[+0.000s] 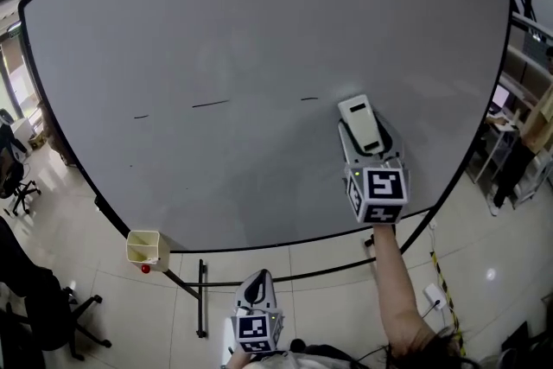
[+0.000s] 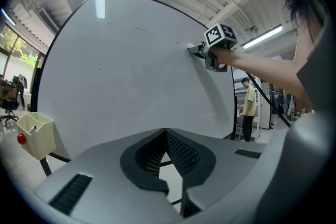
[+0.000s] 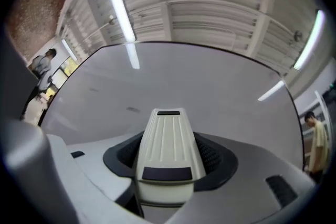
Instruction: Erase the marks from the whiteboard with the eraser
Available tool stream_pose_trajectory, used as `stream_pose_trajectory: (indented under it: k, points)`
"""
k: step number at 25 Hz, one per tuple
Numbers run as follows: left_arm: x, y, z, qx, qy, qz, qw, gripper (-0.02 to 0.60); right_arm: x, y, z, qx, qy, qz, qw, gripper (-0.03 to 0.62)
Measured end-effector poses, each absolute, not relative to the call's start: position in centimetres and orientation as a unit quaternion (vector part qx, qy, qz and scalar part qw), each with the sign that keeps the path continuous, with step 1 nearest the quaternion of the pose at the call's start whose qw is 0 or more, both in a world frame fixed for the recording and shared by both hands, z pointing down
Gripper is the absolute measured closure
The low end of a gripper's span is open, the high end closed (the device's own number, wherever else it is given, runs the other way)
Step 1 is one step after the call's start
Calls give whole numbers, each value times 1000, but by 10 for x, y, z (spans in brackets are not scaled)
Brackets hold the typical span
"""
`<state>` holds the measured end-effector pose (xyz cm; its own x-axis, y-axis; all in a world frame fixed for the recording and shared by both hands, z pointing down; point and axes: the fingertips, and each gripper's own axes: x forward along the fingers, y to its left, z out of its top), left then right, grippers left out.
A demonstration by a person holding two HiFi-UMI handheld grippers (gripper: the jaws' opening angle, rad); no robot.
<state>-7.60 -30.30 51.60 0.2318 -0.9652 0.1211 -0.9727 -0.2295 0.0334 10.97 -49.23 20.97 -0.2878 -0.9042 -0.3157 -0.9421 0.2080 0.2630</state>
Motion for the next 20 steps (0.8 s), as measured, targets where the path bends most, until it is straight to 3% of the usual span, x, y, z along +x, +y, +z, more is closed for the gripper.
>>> stream_pose_trajectory:
  k: [3,6,10,16,18,20]
  points:
    - [-80,-309,516,784,-617,38,52,603,172,-500,168,-631,750,147,135,321]
    - [-86,-310,520,783,-619,42,55,603,186,-513,167,-635,748,114,158,321]
    - [-94,-313,524,780,-621,44,61,603,137,-509,199,-618,763,126,140,318]
    - [-96,-322,533,778,-622,48,69,603,7,-490,282,-521,839,155,5,318]
    - [-89,-323,526,787,-613,46,63,603,8,-484,278,-517,842,154,7,319]
    - [-85,-321,525,792,-605,47,62,603,37,-482,251,-539,827,152,52,319]
